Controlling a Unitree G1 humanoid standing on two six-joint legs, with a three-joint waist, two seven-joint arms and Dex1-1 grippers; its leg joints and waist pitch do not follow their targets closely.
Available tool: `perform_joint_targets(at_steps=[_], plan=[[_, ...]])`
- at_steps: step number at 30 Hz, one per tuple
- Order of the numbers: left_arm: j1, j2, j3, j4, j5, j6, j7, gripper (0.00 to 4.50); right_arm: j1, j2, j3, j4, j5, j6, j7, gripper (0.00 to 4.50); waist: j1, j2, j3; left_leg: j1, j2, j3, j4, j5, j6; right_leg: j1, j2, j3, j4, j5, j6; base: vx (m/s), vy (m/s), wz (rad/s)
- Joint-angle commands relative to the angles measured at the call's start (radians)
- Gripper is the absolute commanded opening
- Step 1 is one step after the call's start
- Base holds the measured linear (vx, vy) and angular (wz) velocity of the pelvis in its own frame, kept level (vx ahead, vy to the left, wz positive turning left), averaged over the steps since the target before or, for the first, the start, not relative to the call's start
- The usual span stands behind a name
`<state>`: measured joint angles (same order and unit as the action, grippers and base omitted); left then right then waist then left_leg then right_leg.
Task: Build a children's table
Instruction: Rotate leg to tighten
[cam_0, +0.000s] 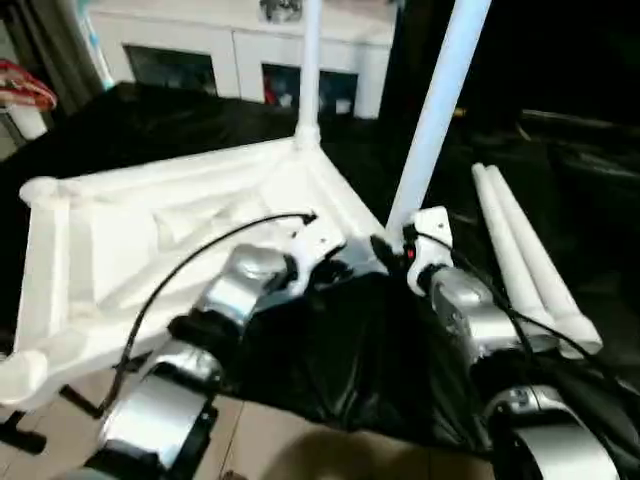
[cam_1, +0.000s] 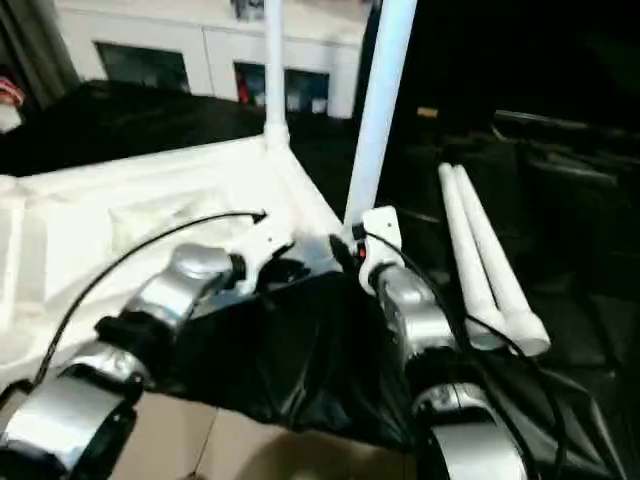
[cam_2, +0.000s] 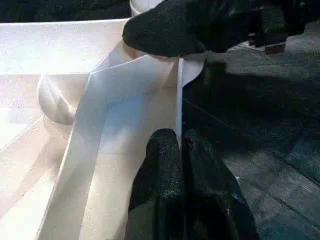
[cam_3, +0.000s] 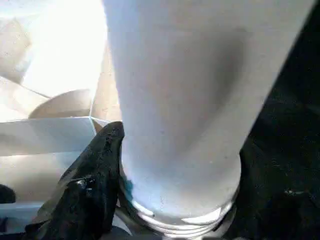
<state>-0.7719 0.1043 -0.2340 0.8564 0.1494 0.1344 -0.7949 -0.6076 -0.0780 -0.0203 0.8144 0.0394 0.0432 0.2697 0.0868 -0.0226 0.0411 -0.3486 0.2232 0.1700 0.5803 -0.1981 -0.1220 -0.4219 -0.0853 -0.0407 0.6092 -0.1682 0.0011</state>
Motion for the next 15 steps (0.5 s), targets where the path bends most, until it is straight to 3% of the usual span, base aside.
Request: perform_joint_targets(at_steps=[1,5,15], plan=[[-0.034,-0.068,-0.002,0.003,-0.019,-0.033,0.048,0.00,-0.010,0.093,0.081,0.049,-0.030,-0.014,0.058,3.47,-0.004,-0.002,-0.060,-0.008,-0.012,0.015,-0.065,-0.146,0.036,0.062,-0.032,0.025,-0.066,-0.139,-0.214,0.000,0.000,0.00],[-0.015,-0.042,-0.014,-0.014,-0.023,-0.058,-0.014,0.00,-0.019,0.066,0.092,0.067,-0.040,-0.038,0.090,3.87,-0.004,-0.001,-0.057,-0.004,-0.010,0.016,-0.068,-0.186,0.041,0.060,-0.034,0.025,-0.074,-0.192,-0.210,0.000,0.000,0.00],[0.040,0.045,-0.027,-0.092,-0.069,-0.108,-0.229,0.00,-0.012,-0.056,0.100,0.064,-0.042,-0.130,0.295,3.87,-0.005,-0.001,-0.057,-0.007,-0.007,0.017,-0.066,-0.178,0.066,0.063,-0.035,0.025,-0.068,-0.162,-0.234,0.000,0.000,0.00]])
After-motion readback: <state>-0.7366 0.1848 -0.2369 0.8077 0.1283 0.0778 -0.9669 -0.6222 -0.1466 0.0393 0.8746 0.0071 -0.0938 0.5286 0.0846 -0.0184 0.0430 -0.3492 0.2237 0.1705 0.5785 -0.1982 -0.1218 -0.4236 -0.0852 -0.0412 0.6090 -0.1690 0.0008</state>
